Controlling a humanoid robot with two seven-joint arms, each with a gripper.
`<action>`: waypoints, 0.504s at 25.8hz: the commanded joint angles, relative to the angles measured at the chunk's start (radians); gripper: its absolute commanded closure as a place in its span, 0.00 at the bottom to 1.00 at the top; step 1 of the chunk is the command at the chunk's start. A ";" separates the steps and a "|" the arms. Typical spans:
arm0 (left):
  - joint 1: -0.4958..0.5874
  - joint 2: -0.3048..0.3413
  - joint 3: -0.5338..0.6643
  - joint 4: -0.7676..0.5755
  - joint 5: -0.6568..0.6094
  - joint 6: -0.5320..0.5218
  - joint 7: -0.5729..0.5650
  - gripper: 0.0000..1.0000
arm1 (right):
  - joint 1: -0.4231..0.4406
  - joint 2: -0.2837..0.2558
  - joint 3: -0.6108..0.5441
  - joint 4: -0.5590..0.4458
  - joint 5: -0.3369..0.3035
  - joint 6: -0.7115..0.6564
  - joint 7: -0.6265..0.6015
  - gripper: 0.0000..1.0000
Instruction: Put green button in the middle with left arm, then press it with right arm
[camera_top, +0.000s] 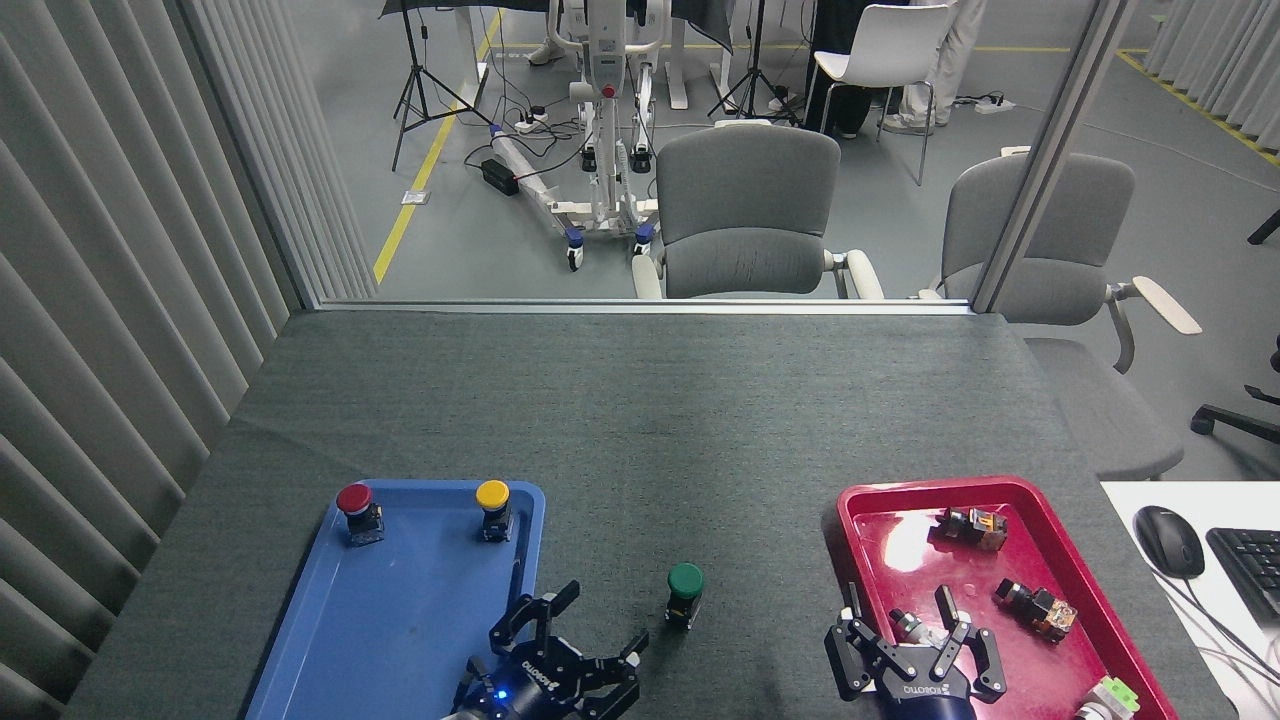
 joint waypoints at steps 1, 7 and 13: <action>-0.060 -0.055 -0.054 0.100 0.002 0.001 -0.001 0.01 | -0.004 -0.001 0.001 0.000 0.000 0.006 0.000 0.01; -0.072 -0.067 -0.052 0.133 0.005 0.007 0.003 0.01 | -0.007 0.001 0.003 0.000 -0.001 0.014 0.003 0.01; 0.055 0.014 0.100 -0.087 0.028 0.009 0.013 0.01 | -0.005 0.004 0.003 -0.001 0.000 0.012 0.002 0.01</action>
